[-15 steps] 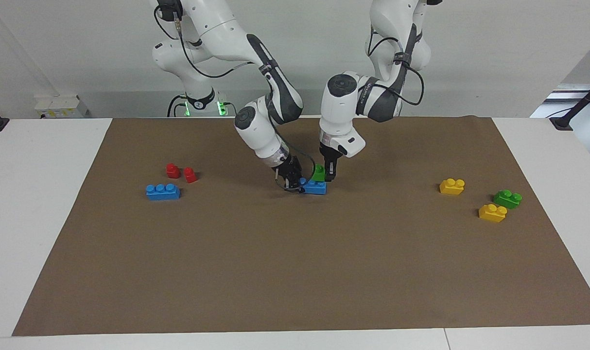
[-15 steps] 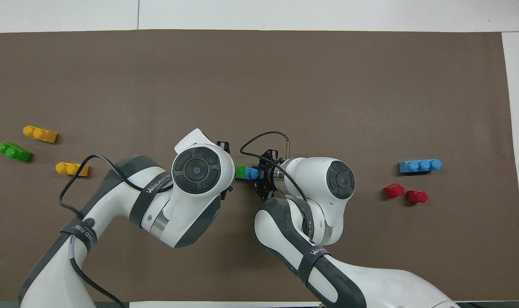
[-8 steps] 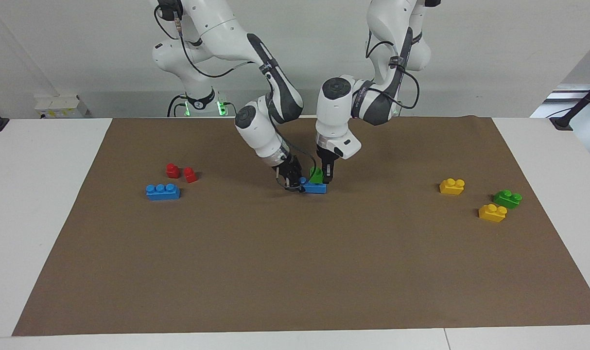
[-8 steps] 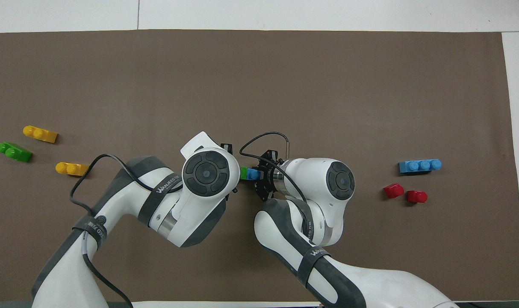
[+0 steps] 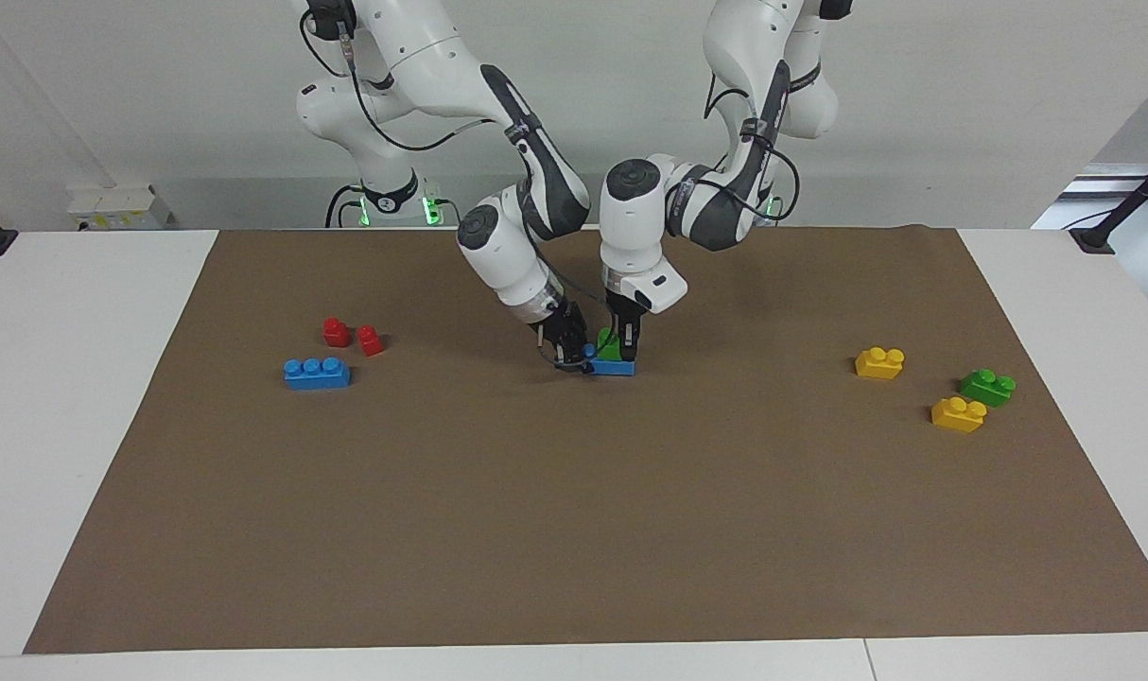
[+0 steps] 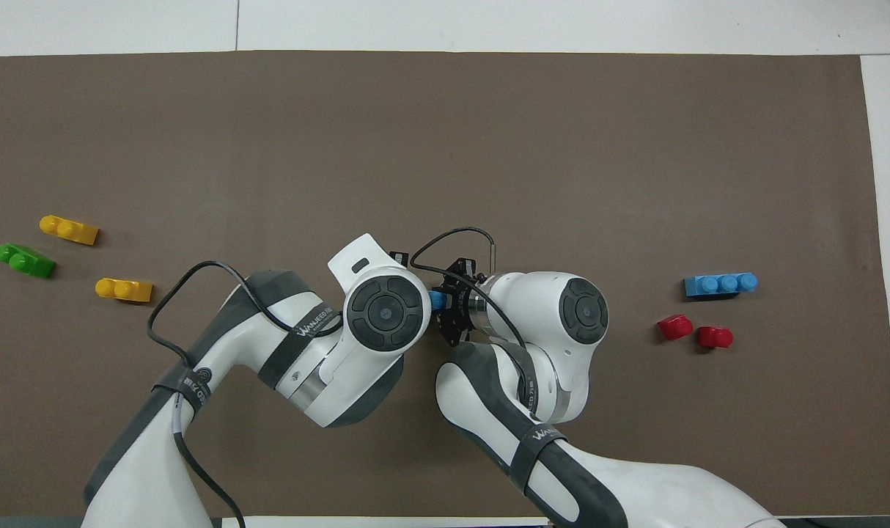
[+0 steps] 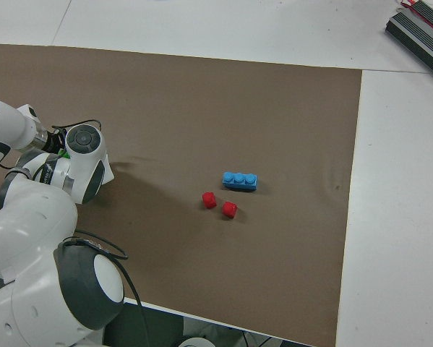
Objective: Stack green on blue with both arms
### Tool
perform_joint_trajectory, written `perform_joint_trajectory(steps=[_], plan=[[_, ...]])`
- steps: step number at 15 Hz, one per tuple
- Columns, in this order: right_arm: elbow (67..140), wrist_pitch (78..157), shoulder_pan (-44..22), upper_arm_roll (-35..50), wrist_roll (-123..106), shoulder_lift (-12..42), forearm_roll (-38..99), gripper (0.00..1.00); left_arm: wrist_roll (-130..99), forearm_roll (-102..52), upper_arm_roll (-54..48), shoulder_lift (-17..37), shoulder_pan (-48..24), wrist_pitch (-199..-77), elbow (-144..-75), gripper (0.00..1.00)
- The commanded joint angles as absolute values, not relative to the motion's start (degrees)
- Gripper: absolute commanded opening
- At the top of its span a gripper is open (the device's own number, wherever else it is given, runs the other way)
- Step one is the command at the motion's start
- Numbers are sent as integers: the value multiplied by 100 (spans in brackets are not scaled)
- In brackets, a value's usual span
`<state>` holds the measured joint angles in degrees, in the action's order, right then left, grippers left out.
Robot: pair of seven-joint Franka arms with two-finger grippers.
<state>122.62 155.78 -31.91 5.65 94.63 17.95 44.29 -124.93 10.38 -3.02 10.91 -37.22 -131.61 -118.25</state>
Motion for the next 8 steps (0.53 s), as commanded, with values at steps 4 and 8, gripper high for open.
perform_joint_trajectory(steps=[4,8], plan=[[12507,15697,-3217,545,9220,1925,4570,0,-12446,1151,-229,880,-3832,-13114,-11953,100],[12507,15697,-3208,545,9211,1925,4570,0,-11964,1151,-220,581,-3613,-12745,-11927,100]])
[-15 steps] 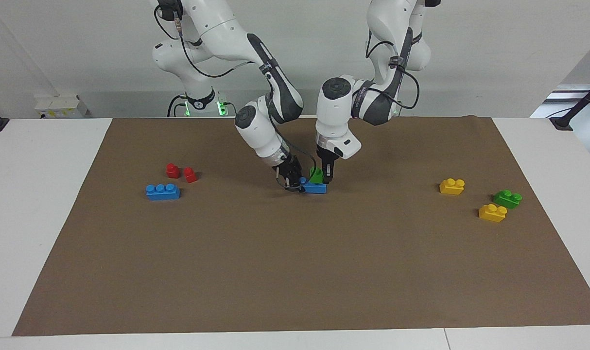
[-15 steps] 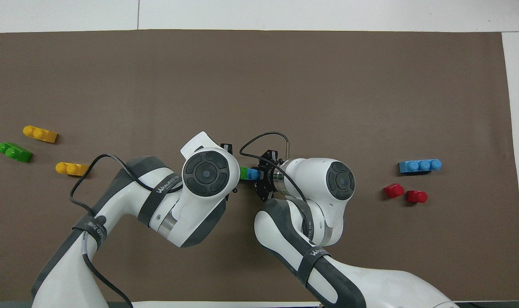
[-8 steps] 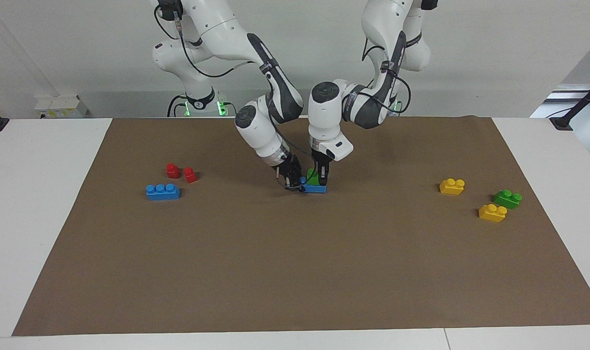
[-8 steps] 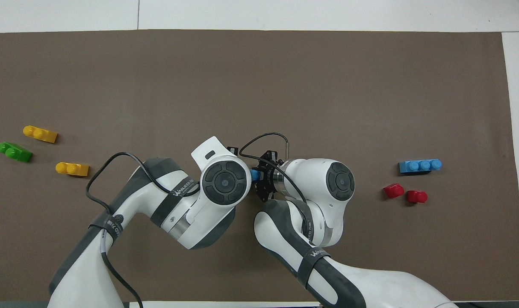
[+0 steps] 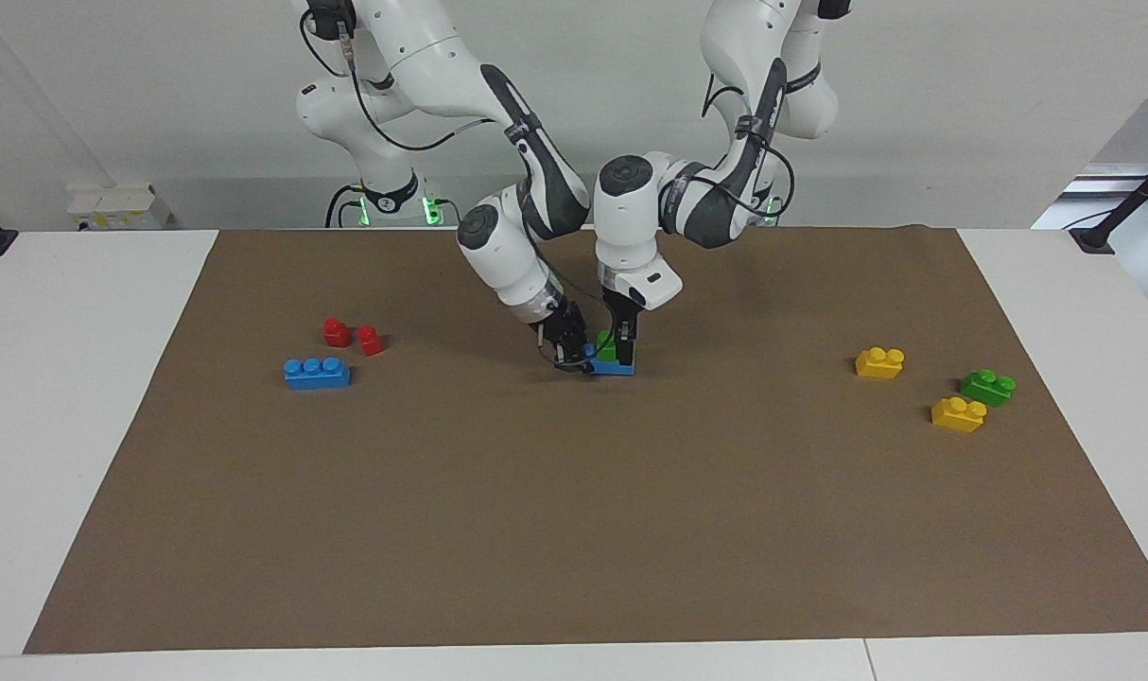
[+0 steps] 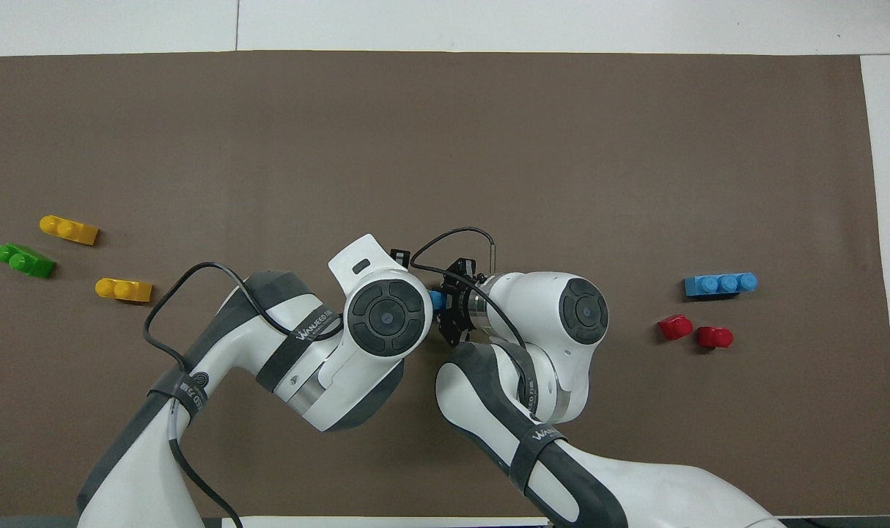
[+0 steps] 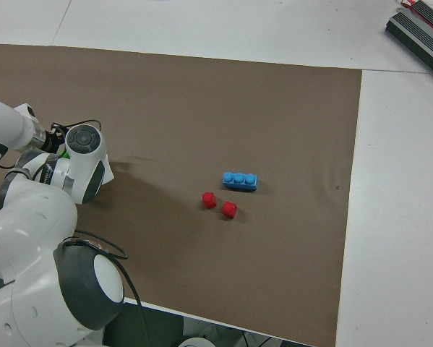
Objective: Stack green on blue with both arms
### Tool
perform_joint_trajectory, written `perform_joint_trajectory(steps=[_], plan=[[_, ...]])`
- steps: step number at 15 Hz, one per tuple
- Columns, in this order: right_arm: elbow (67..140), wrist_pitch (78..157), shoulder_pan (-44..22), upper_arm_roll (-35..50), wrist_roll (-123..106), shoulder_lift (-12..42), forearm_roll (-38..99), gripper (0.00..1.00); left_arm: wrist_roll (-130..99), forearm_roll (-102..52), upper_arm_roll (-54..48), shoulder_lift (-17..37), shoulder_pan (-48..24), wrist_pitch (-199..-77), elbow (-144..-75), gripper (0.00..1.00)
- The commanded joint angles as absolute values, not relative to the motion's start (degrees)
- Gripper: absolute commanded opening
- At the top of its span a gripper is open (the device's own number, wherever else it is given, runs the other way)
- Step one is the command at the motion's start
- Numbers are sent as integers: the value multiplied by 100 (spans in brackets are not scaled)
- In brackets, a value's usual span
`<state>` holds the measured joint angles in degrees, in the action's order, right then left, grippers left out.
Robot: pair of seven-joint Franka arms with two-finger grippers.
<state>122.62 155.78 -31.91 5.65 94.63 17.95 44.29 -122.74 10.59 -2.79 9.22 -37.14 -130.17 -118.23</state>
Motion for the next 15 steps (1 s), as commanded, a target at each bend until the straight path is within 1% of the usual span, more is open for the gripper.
perform_joint_trajectory(steps=[1,4,9,10,11,12,13,15], plan=[[12507,15697,-3208,545,9211,1925,4570,0,-11779,1151,-237,476,-3456,-12657,-11918,100],[12507,15697,-3208,545,9211,1925,4570,0,-11173,1099,-237,159,-3008,-12446,-11900,100],[12498,15689,-3191,545,9211,1925,4570,0,-9733,1090,-237,88,-2278,-11998,-11524,100],[12489,15671,-3173,545,9211,1925,4570,19,-9390,1081,-237,88,-2120,-11884,-11392,100],[12481,15636,-3129,545,9202,1925,4570,53,-9056,1081,-237,88,-1970,-11778,-11295,100],[12463,15627,-3103,545,9211,1925,4570,79,-8661,1081,-237,88,-1821,-11716,-11242,100],[12437,15618,-3076,545,9220,1925,4570,92,-8292,1064,-229,36,-1689,-11698,-11233,100],[12384,15583,-3032,545,9220,1907,4570,93,-7353,871,-202,-148,-1390,-11663,-11232,100]])
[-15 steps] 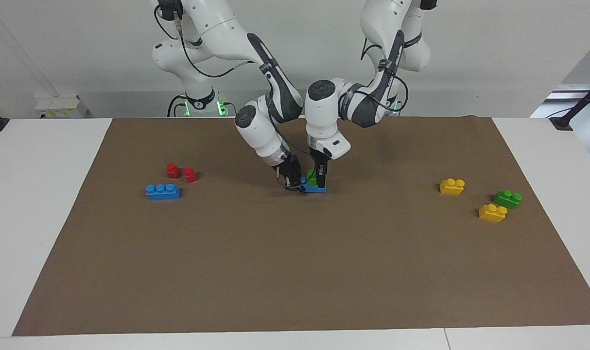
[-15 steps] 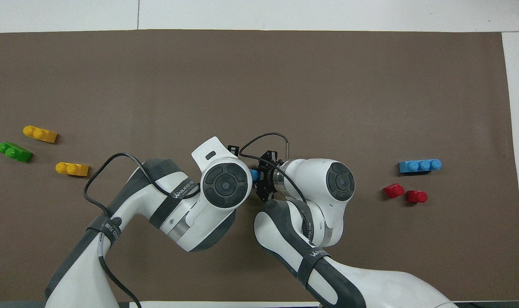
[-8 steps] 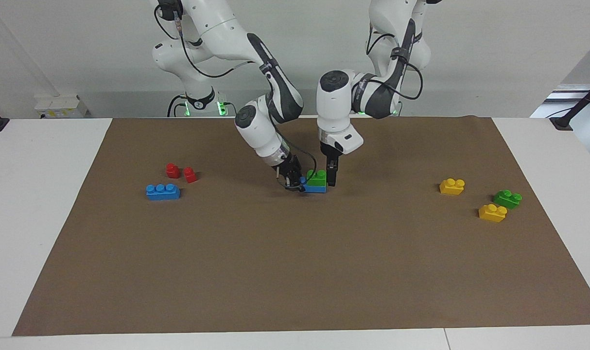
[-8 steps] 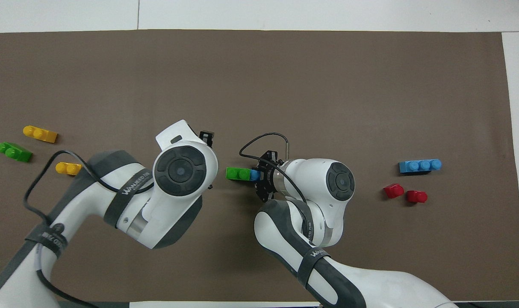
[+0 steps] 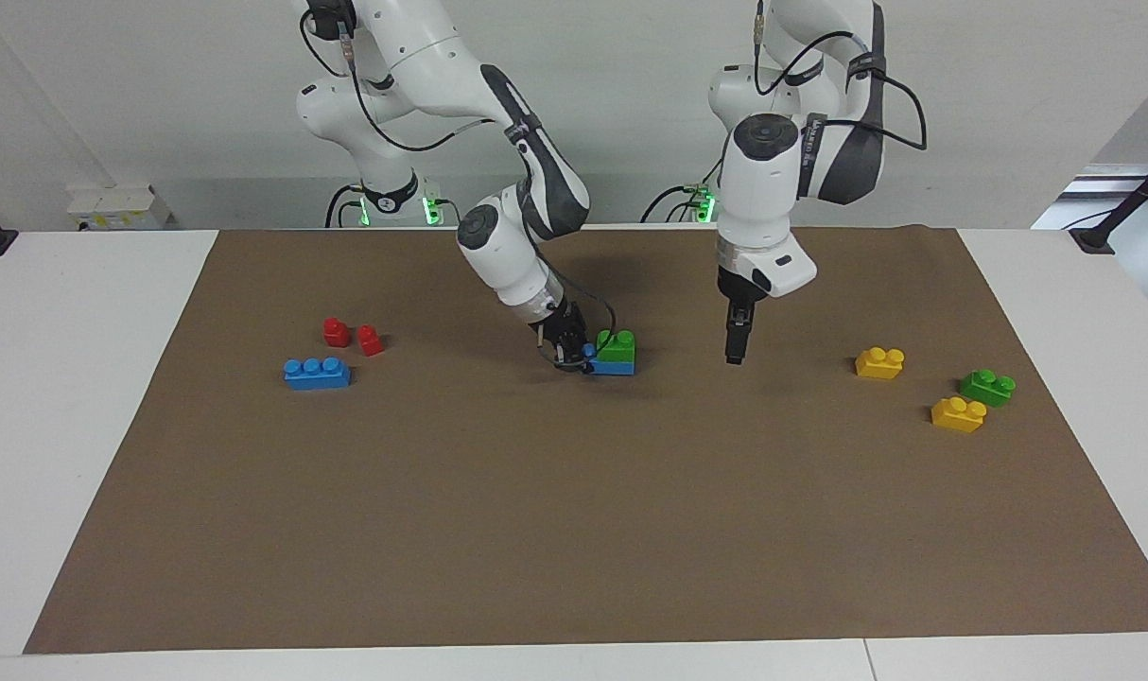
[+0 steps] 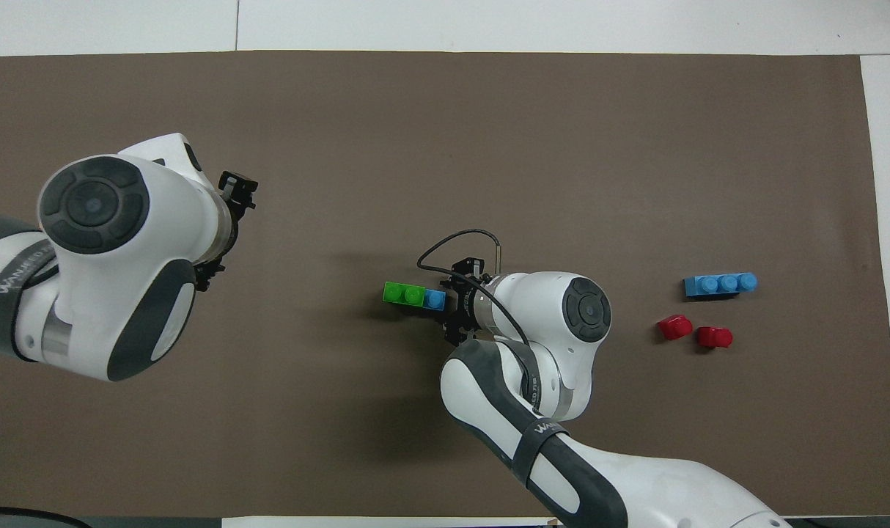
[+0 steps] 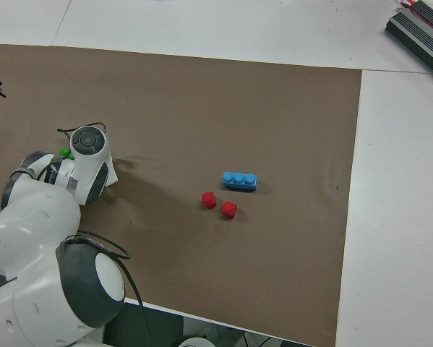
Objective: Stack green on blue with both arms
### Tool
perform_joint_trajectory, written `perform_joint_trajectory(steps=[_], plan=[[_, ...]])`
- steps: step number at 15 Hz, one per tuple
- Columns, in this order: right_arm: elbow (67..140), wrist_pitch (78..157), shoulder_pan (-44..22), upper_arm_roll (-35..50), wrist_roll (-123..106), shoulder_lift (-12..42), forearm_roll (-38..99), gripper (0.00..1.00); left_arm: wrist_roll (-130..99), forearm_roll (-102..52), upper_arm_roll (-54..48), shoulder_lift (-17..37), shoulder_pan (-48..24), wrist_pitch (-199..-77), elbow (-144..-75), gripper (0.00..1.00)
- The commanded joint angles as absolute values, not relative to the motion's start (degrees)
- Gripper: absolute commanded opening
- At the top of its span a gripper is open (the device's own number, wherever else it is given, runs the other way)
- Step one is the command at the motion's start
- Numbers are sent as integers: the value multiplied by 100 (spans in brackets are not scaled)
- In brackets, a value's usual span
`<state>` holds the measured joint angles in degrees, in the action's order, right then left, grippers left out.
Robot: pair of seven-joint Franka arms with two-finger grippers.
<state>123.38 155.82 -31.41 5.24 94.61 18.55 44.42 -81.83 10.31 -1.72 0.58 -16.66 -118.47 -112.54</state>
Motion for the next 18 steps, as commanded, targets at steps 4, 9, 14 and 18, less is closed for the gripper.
perform_joint_trajectory(steps=[4,9,14,18], plan=[[12287,15040,-2612,519,9185,1767,4474,94,-4883,450,-167,-308,-819,-11094,-10996,100],[12086,13872,-1707,510,8579,1346,3975,100,-2026,308,-150,-316,-413,-10144,-10513,100],[11235,12361,-863,510,7159,1011,2674,100,-598,54,-9,-386,-422,-9186,-10108,100],[10767,11191,-151,510,4157,502,1366,100,-641,9,-140,-501,-404,-9053,-10099,100]])
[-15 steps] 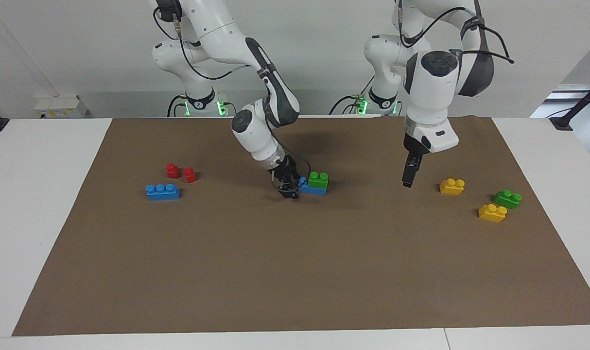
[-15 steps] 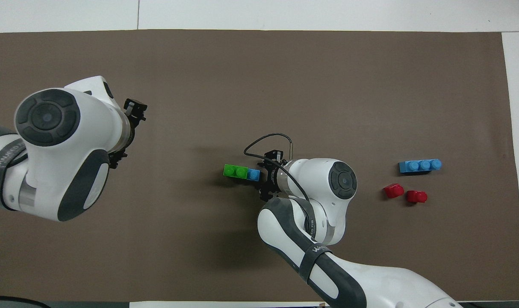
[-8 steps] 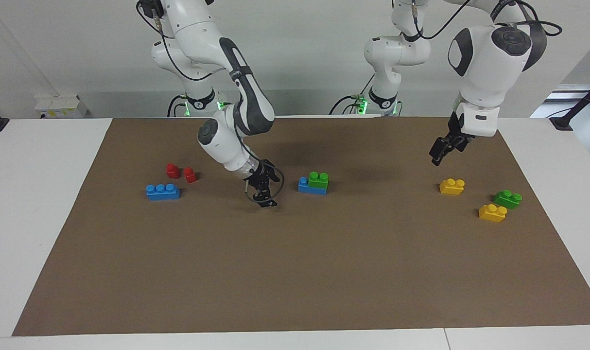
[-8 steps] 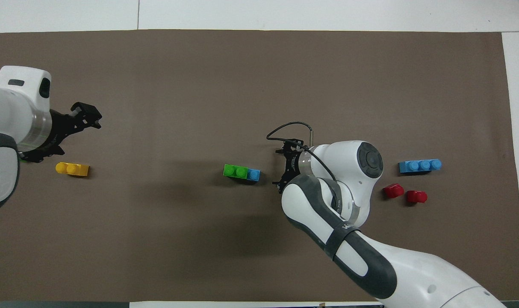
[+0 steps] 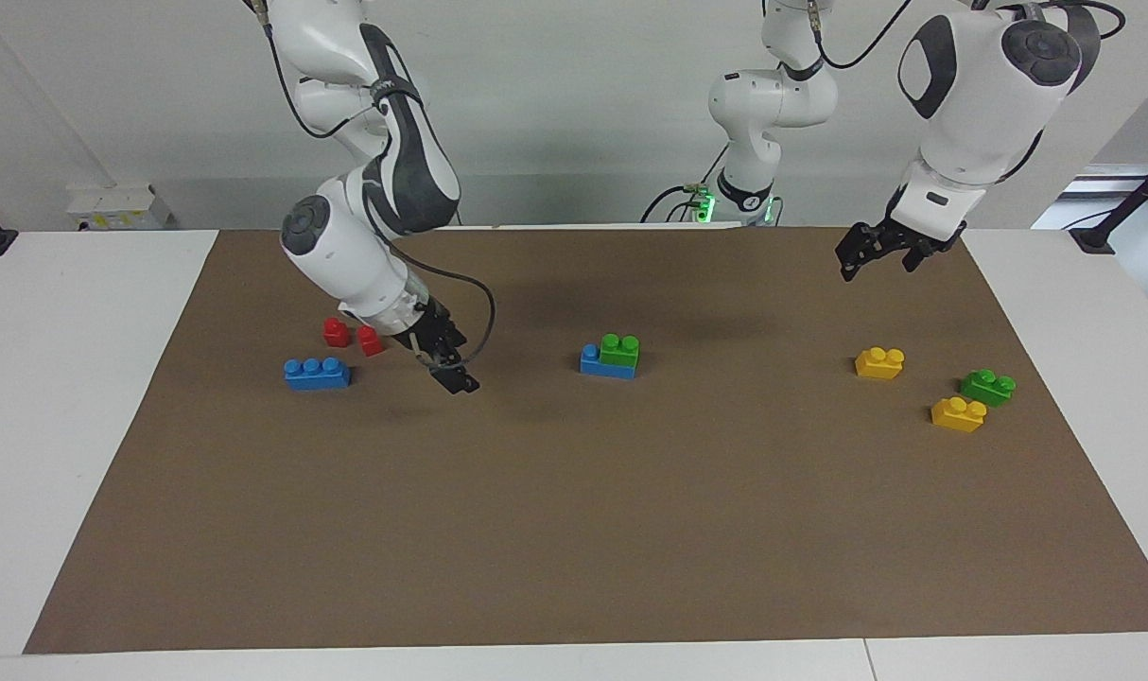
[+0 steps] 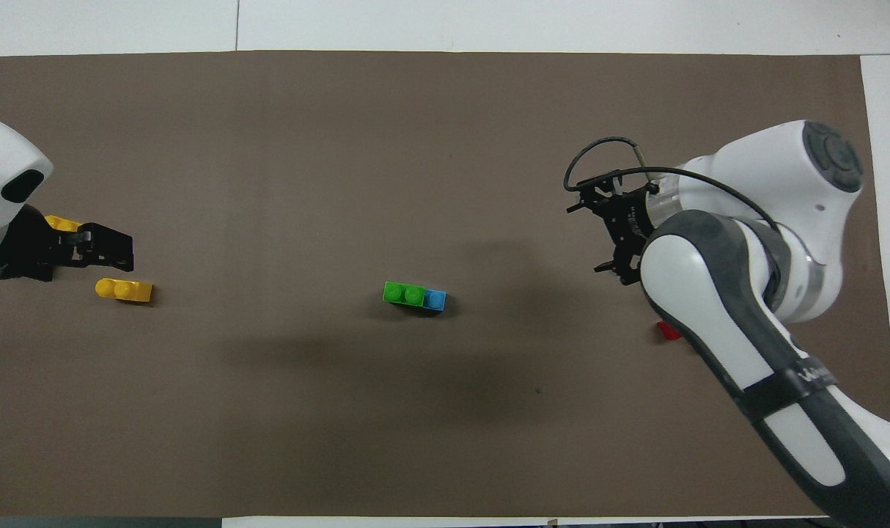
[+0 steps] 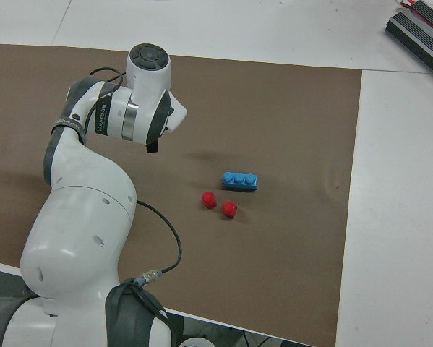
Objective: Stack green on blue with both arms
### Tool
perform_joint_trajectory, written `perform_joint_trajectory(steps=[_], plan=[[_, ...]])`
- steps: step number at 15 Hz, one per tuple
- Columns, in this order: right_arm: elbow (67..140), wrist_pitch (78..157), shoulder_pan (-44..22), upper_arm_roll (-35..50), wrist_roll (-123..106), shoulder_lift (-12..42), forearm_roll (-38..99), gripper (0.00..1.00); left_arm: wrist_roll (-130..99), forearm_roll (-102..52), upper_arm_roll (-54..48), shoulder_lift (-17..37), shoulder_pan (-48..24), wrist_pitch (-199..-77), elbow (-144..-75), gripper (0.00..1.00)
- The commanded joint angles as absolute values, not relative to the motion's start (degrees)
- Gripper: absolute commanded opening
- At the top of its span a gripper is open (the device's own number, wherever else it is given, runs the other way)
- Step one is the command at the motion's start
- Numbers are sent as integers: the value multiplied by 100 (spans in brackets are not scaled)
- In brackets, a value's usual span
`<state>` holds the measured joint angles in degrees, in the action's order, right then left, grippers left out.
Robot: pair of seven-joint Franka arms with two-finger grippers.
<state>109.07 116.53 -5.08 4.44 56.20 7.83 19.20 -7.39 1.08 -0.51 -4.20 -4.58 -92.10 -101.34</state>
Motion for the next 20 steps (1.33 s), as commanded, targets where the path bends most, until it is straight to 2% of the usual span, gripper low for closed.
perform_joint_trajectory(steps=[1,4,7,16,20], plan=[[10706,10988,16,510,3409,344,1154,100,-624,-9,-132,-501,-404,-9018,-10099,100],[10696,10662,377,510,2060,-52,941,100,-606,-430,-114,-466,-299,-8886,-9985,100],[10600,10381,422,510,1513,-333,459,100,-554,-422,-141,-404,-308,-9008,-9773,100],[9687,8966,510,439,361,-563,158,100,-272,61,-141,-413,-369,-9246,-9782,100],[9475,8763,659,448,290,-527,158,100,-281,62,-149,-474,-378,-9255,-9835,100]])
